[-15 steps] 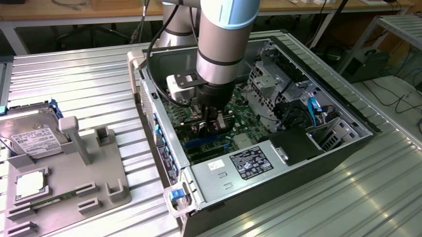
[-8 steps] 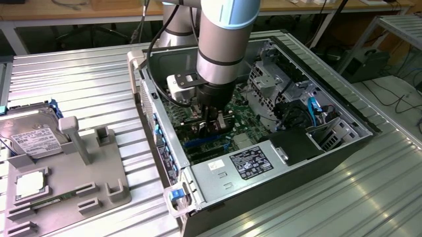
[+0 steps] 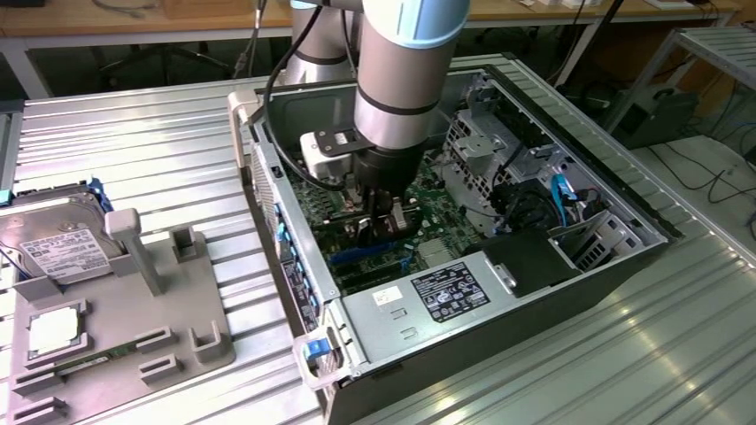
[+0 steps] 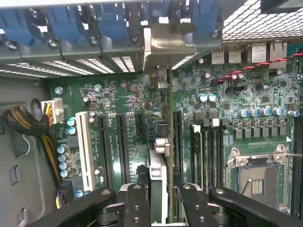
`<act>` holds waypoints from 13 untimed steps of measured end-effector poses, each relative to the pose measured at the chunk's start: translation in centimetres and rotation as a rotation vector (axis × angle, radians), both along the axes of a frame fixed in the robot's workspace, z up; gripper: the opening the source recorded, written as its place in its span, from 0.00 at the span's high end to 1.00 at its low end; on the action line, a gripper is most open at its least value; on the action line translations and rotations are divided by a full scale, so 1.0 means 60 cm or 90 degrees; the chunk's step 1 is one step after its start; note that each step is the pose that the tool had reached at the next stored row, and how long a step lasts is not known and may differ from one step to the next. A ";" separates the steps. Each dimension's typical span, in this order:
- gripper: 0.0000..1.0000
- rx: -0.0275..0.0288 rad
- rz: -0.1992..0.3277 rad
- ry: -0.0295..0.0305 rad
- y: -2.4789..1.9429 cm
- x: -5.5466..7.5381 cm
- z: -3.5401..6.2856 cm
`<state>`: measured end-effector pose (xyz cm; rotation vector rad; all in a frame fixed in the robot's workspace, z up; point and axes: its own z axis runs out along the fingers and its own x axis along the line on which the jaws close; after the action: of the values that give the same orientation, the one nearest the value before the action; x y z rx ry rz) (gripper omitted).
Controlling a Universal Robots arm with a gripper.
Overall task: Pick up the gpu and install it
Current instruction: 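Insert the gpu into the slot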
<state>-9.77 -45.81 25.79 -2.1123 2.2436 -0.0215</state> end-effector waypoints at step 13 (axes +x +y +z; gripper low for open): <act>0.72 -0.0028 0.021 -0.0001 0.0005 0.020 0.000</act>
<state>-8.57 -45.78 25.82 -2.1517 2.2096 -0.0250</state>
